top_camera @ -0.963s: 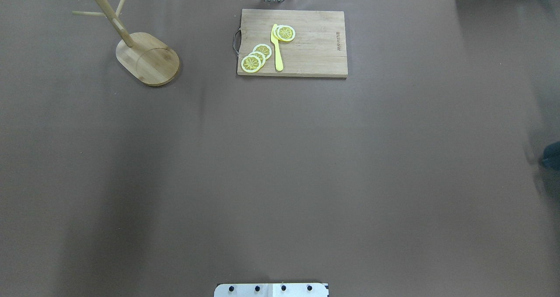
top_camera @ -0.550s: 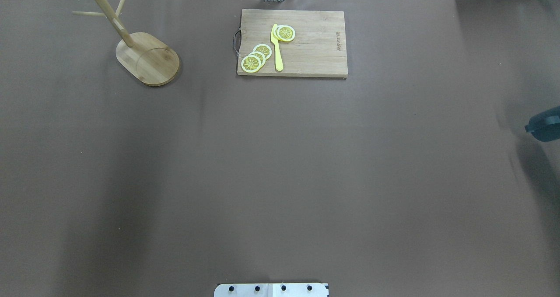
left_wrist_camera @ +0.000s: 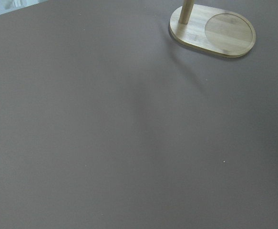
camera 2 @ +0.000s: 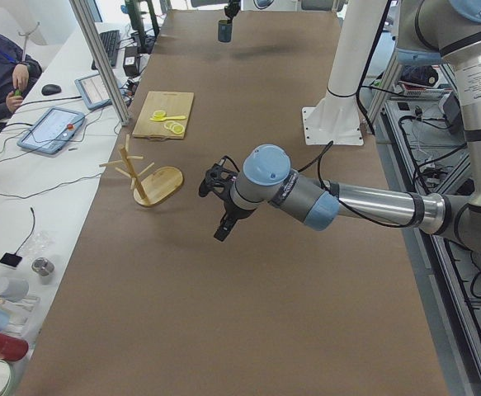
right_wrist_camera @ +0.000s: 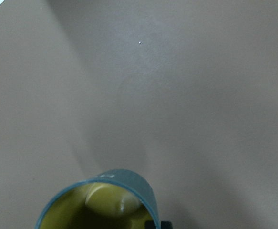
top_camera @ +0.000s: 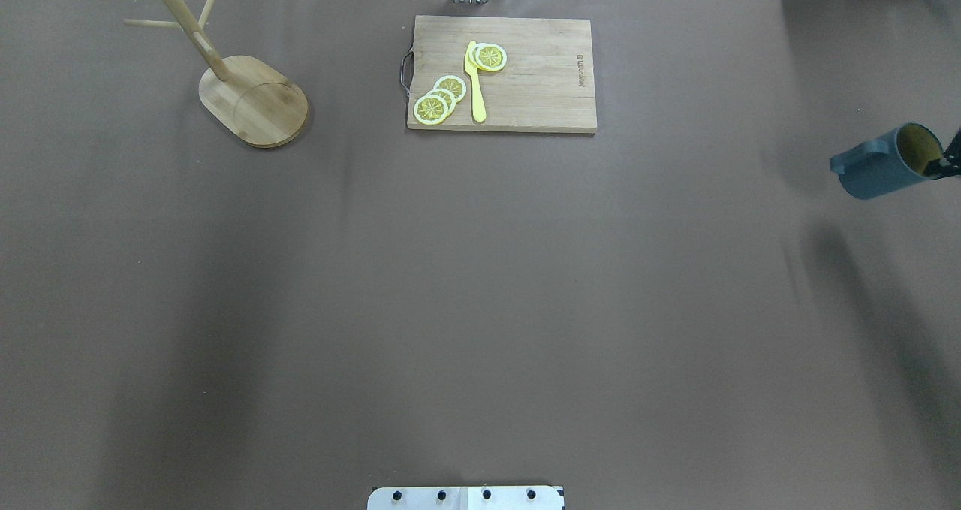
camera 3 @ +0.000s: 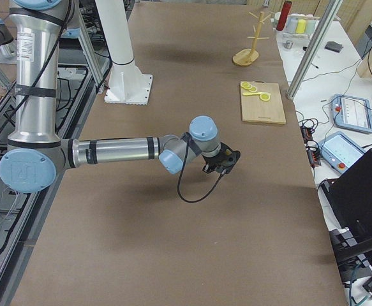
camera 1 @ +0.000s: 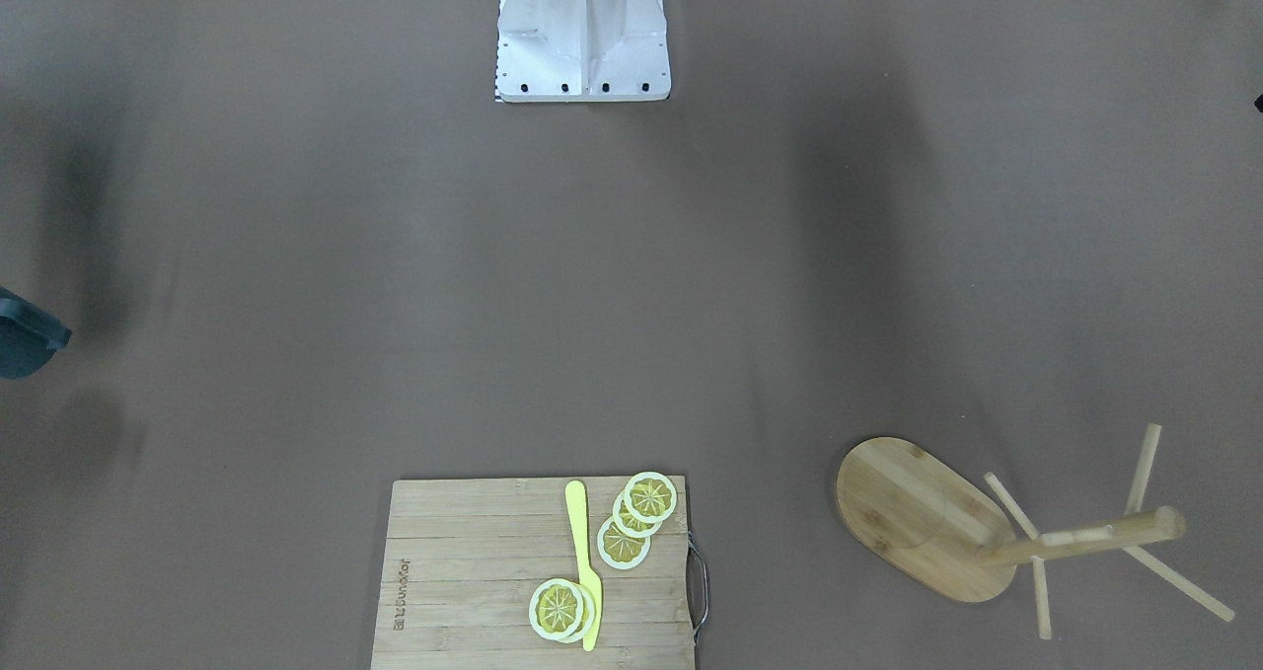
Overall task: Hang cup on storage rack
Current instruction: 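Carry the blue mug with the right gripper toward the table center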
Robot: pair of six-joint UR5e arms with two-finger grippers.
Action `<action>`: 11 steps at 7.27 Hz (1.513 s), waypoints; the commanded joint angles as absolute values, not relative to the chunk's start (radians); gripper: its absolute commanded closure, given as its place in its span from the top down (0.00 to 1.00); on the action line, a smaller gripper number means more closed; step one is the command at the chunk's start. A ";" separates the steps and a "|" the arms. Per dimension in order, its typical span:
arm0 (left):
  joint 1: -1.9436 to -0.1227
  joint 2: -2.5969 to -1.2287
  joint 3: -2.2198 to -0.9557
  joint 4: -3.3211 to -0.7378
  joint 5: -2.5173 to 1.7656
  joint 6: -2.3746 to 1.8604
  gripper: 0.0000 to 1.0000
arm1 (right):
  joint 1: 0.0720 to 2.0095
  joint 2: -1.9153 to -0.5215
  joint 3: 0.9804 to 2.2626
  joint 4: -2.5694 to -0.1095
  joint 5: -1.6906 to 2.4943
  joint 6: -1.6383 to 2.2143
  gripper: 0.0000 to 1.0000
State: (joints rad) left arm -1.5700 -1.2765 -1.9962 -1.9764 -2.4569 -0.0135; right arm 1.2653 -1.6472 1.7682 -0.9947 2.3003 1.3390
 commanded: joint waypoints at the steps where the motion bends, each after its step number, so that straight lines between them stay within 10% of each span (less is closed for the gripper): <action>1: -1.569 -1.281 -1.996 -1.976 -2.457 -0.031 0.99 | 1.139 -1.522 1.897 -1.218 2.203 1.552 0.00; 8: -1.569 -1.282 -1.996 -1.976 -2.457 -0.032 0.99 | 0.689 -1.011 1.925 -1.733 1.855 2.136 0.00; 11: -1.569 -1.276 -1.988 -1.980 -2.457 -0.031 0.99 | 0.600 -0.759 1.697 -1.810 1.812 2.278 0.00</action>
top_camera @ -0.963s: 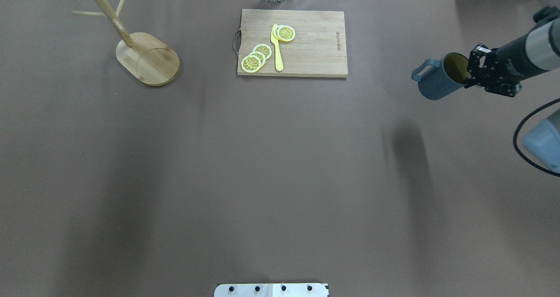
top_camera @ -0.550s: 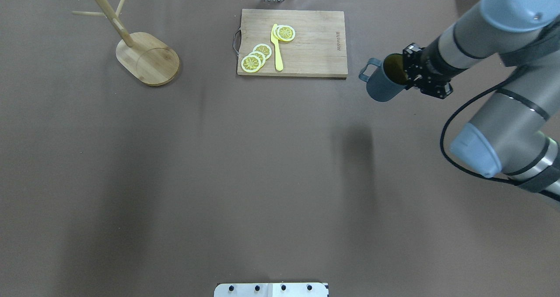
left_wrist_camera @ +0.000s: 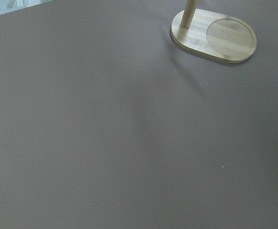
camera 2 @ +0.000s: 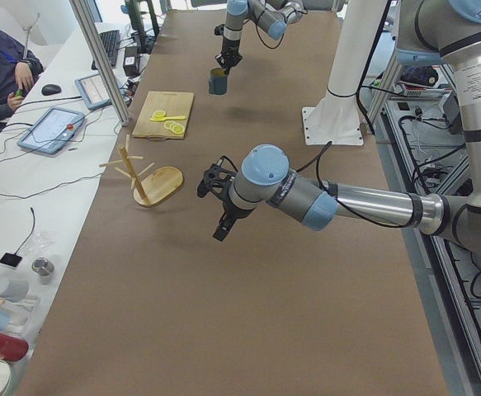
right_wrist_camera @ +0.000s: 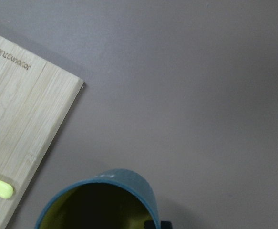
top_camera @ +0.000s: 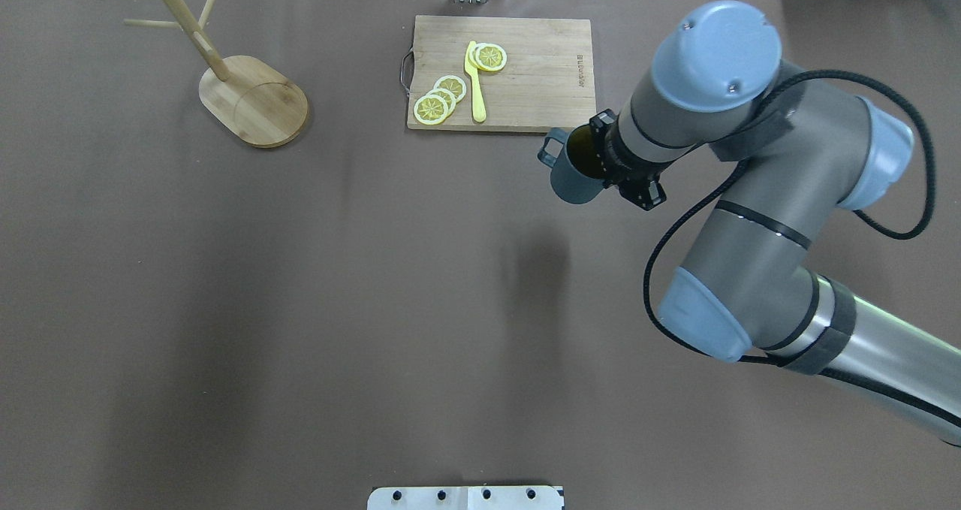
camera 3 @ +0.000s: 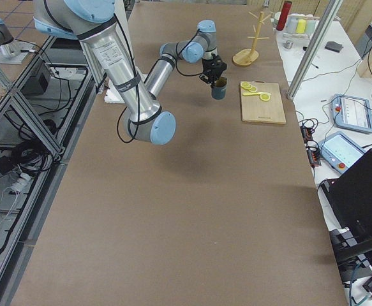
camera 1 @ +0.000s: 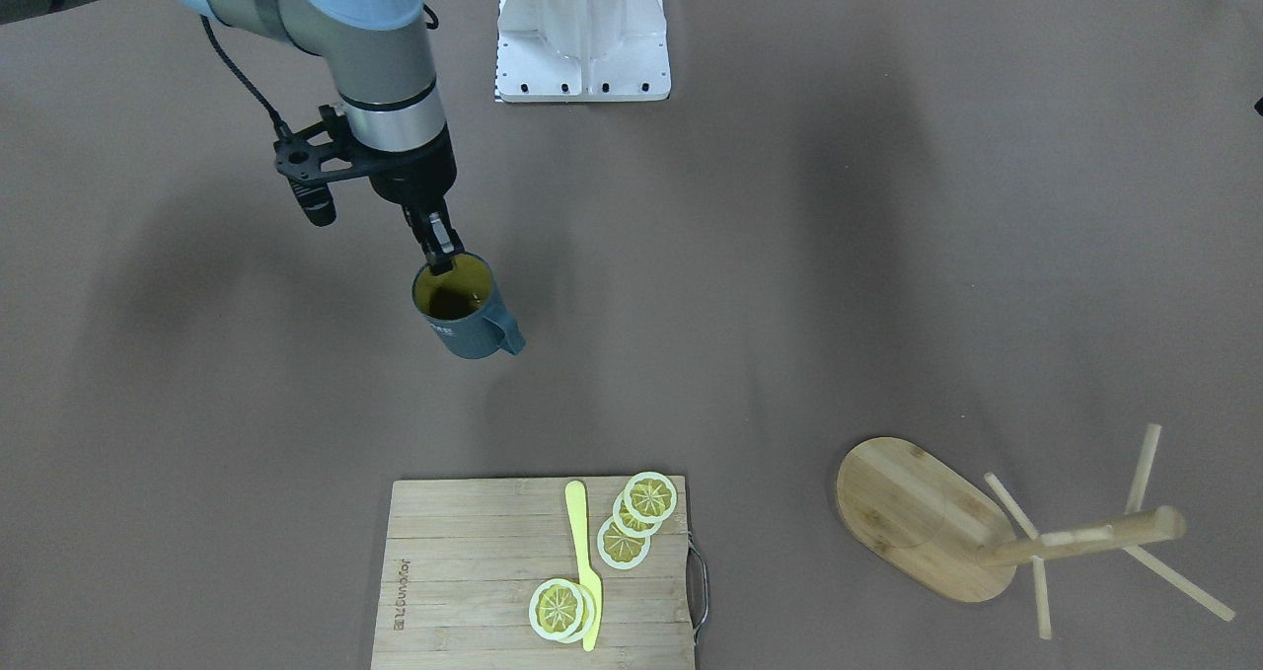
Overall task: Hang cup on storage rack
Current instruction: 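Carry the blue mug with the right gripper toward the table center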
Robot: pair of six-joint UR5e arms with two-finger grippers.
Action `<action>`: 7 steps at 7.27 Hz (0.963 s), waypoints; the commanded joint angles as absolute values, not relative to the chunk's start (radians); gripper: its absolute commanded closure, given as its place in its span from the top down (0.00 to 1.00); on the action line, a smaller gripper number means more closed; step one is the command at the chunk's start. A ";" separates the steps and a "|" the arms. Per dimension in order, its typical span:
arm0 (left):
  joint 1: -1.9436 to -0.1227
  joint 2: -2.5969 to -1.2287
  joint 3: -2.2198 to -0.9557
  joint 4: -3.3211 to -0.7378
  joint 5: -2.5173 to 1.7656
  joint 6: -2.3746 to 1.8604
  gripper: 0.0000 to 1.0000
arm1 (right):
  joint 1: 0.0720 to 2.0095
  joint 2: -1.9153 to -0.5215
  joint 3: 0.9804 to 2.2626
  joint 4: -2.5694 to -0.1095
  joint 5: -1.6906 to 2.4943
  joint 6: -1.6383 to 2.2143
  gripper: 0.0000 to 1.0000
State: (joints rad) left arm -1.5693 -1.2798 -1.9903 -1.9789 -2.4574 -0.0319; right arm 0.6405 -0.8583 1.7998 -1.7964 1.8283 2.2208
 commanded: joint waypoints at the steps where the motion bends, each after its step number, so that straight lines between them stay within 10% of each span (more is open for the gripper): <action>1: -1.569 -1.272 -1.988 -1.982 -2.457 -0.029 0.99 | 0.565 -0.703 1.642 -1.807 1.809 2.283 0.00; 7: -1.571 -1.267 -1.939 -2.033 -2.505 -0.031 0.99 | 0.476 -0.508 1.355 -1.815 1.793 2.333 0.00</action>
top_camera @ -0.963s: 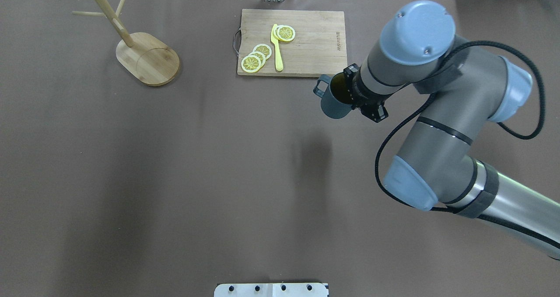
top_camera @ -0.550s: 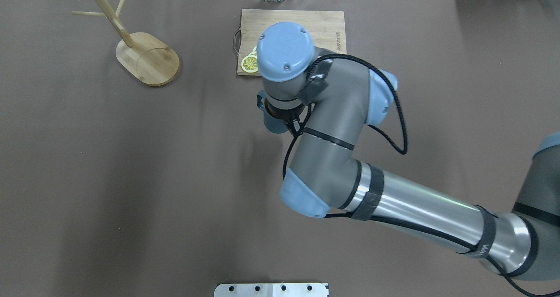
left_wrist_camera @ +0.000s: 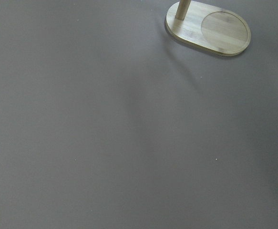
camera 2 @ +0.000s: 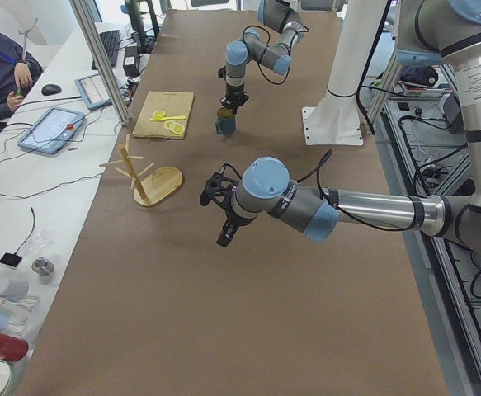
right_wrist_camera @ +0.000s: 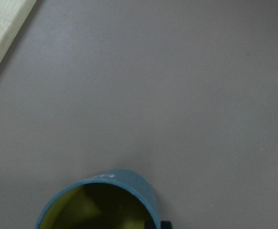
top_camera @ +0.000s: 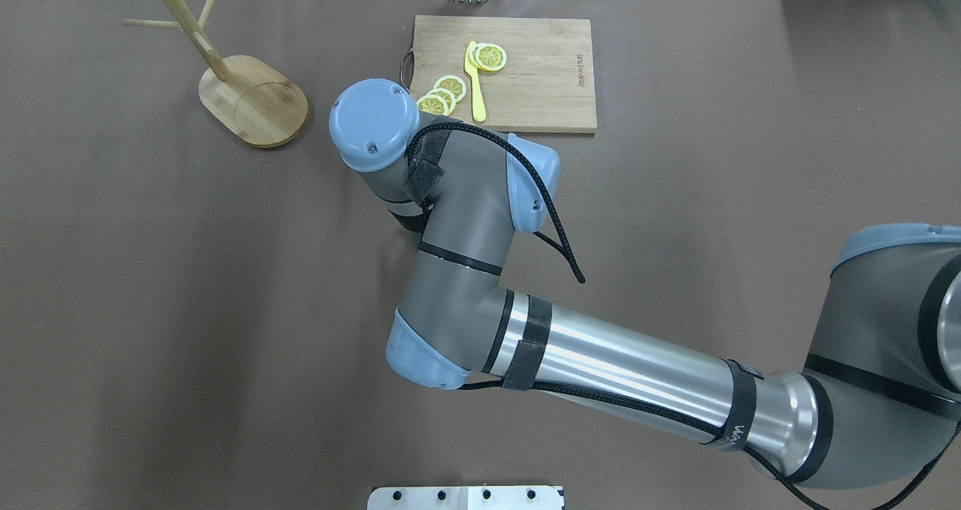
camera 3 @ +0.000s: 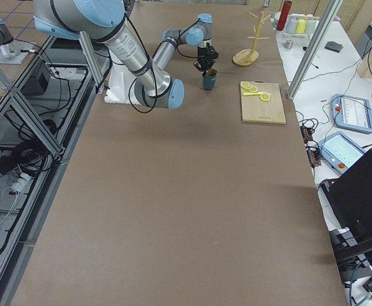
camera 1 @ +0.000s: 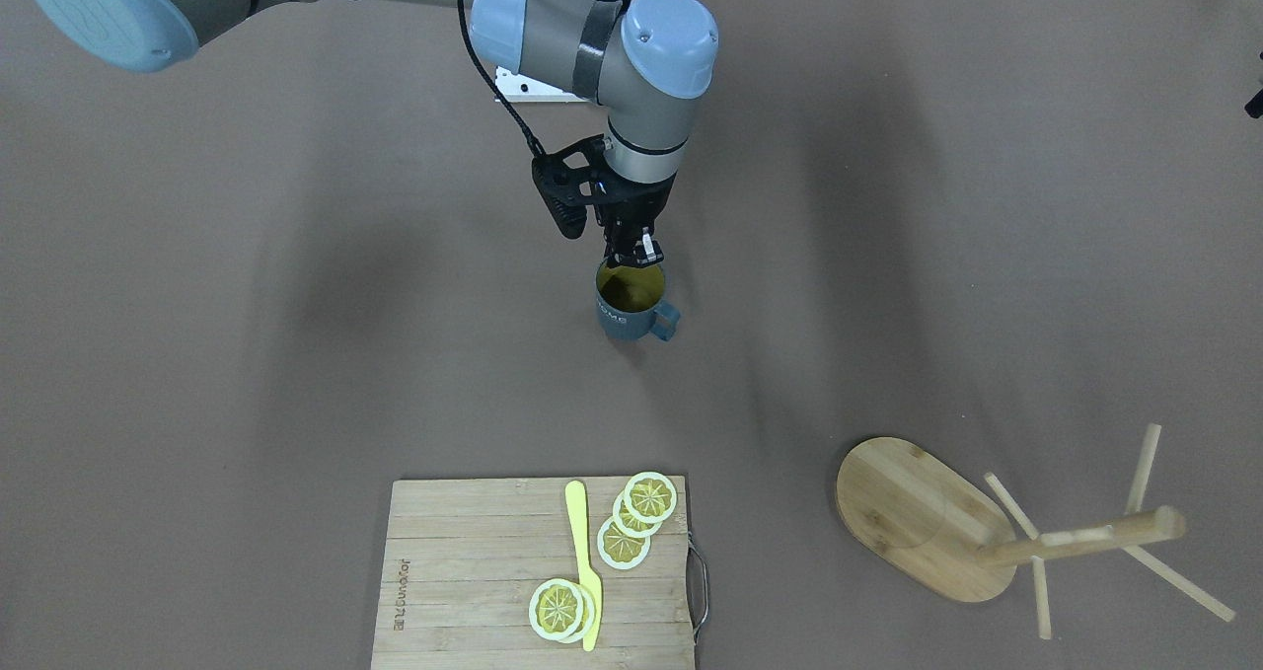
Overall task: Hang cup on storage rack
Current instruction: 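Lower the blue mug onto the table near the cutting board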
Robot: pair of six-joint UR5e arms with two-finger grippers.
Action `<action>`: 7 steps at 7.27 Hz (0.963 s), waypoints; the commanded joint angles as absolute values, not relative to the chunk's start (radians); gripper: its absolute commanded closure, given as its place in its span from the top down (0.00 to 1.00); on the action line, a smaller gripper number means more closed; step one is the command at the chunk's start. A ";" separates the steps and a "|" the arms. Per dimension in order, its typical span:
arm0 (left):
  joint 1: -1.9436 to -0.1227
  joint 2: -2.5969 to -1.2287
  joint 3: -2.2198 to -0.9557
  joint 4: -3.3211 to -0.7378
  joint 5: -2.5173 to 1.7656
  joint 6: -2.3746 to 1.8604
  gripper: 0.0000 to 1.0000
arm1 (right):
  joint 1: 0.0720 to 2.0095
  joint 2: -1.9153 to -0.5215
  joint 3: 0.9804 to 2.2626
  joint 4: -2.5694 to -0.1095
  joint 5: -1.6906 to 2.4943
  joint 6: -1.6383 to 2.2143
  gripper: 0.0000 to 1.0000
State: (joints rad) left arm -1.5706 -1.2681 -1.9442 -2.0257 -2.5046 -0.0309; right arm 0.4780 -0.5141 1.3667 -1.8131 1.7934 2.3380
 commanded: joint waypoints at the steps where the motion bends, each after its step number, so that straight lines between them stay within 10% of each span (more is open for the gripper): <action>1: -1.571 -1.267 -1.939 -2.033 -2.505 -0.031 0.99 | 0.476 -0.506 1.353 -1.813 1.793 2.323 0.01; 4: -1.571 -1.267 -1.936 -2.033 -2.505 -0.031 0.99 | 0.476 -0.502 1.347 -1.813 1.792 2.246 0.50; 6: -1.571 -1.269 -1.936 -2.033 -2.505 -0.031 0.99 | 0.479 -0.505 1.353 -1.813 1.772 2.185 1.00; 7: -1.569 -1.269 -1.936 -2.033 -2.505 -0.031 0.99 | 0.523 -0.505 1.380 -1.816 1.779 2.143 1.00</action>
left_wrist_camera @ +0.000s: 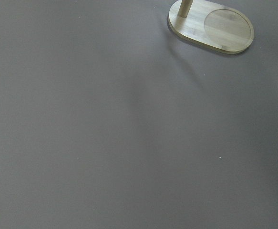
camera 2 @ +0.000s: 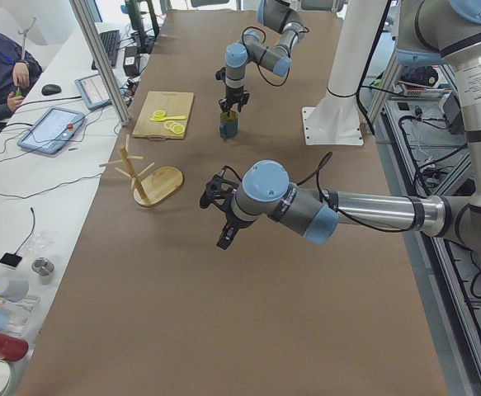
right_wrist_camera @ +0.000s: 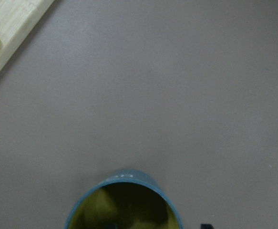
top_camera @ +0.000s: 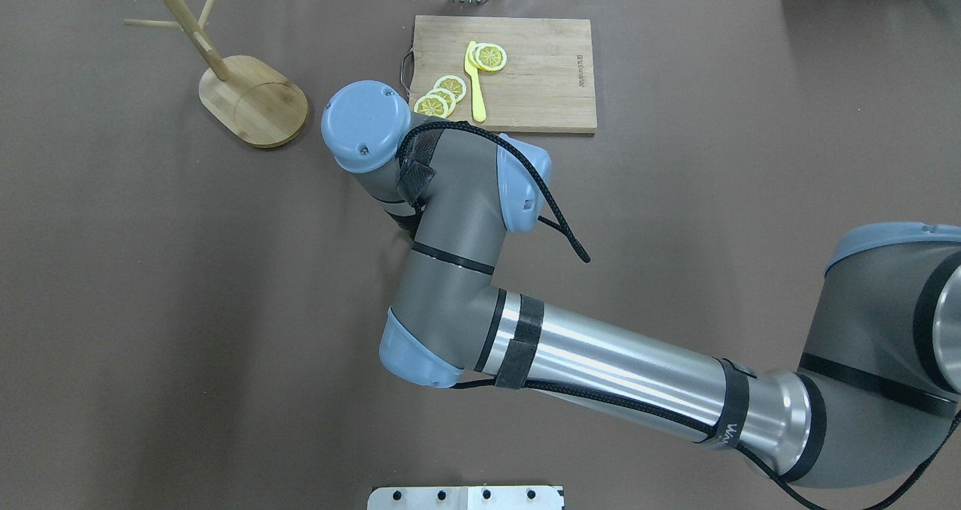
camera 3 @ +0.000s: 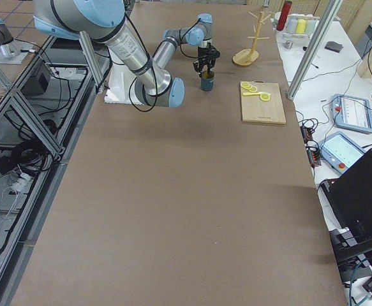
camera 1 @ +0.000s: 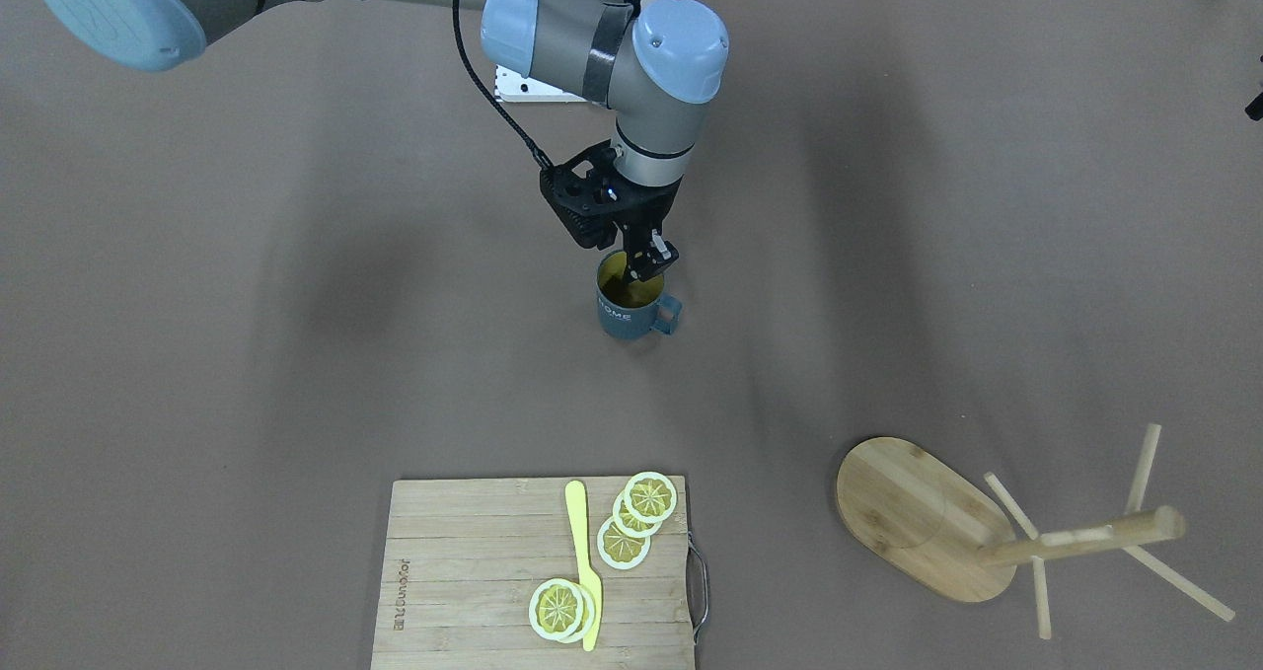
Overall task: Hang cup on storage rack
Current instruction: 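Lower the blue mug onto the table near the cutting board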
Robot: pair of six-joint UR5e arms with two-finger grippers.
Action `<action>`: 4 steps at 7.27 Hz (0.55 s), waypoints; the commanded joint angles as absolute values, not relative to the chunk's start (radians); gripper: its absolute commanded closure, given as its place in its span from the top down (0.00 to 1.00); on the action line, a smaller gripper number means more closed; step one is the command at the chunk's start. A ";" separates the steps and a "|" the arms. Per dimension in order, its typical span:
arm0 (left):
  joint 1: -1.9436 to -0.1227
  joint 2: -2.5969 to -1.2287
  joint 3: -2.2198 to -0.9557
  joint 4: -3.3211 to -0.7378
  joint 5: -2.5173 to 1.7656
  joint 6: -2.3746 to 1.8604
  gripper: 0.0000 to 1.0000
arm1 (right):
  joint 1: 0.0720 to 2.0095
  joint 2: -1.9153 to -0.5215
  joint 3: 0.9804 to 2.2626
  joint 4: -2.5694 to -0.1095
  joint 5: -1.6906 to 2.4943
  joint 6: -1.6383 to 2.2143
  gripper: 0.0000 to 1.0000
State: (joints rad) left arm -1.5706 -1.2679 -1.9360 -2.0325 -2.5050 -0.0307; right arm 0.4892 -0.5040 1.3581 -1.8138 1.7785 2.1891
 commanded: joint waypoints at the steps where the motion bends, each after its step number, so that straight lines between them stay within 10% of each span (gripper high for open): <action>1: -1.569 -1.270 -1.937 -2.037 -2.507 -0.029 0.99 | 0.569 -0.512 1.405 -1.818 1.787 2.105 1.00; 4: -1.546 -1.323 -1.939 -2.117 -2.507 -0.050 0.99 | 0.699 -0.796 1.715 -1.818 1.841 1.879 1.00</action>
State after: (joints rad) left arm -1.5630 -1.2824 -1.9369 -2.0928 -2.5061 -0.0359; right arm 0.6369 -0.6542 1.5713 -1.8177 1.8235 1.9990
